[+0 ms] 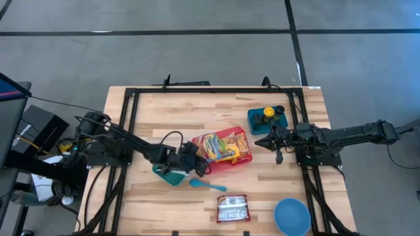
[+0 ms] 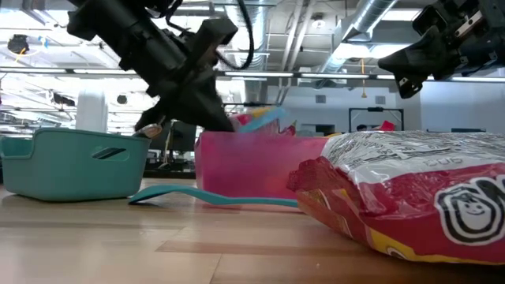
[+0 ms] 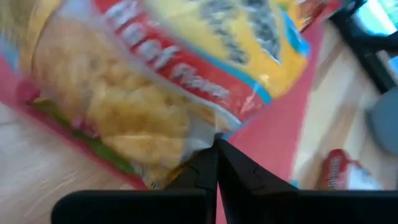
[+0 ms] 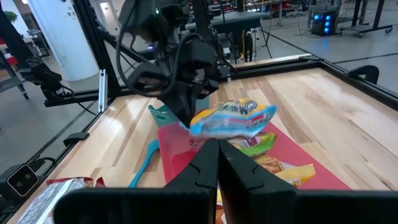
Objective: Pick & Place Food Item
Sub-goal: Put the blue noodle pack into the red bin
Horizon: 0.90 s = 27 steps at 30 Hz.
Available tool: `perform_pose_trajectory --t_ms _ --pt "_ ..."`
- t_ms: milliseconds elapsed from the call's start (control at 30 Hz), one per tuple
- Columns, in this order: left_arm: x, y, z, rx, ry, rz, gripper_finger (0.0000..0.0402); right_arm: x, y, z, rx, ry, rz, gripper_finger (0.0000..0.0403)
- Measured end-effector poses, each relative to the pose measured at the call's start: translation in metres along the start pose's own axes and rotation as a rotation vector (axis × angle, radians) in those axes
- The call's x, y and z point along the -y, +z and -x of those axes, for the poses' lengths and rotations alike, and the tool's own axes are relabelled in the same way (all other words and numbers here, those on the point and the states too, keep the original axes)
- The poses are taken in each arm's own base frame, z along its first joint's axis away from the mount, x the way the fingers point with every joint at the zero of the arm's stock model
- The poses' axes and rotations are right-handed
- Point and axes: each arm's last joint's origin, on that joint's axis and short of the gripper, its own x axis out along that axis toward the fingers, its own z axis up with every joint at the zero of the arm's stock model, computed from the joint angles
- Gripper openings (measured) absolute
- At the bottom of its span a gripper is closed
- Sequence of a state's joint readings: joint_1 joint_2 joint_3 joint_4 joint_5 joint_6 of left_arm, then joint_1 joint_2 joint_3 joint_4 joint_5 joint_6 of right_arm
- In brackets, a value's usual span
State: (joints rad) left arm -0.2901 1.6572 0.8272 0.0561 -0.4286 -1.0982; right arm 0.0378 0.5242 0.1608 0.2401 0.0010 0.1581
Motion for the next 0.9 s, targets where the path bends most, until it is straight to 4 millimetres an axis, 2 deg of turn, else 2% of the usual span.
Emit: perform_pose_trajectory --t_ms 167,333,467,900 --pt "0.006 0.005 0.01 0.02 -0.048 -0.003 0.0 0.0 0.0 0.0 0.0 0.0 0.0 0.0001" --pt "0.014 0.014 0.031 0.07 -0.09 -0.013 0.0 0.0 0.0 0.0 -0.001 0.0 0.0 0.0001" --pt "0.012 0.019 0.042 0.136 -0.041 -0.044 0.0 0.0 0.0 0.0 0.0 0.0 0.0 0.0001" --pt "0.002 0.025 0.035 0.194 0.061 -0.049 0.0 0.0 0.0 0.0 0.0 0.0 0.0 0.0001"
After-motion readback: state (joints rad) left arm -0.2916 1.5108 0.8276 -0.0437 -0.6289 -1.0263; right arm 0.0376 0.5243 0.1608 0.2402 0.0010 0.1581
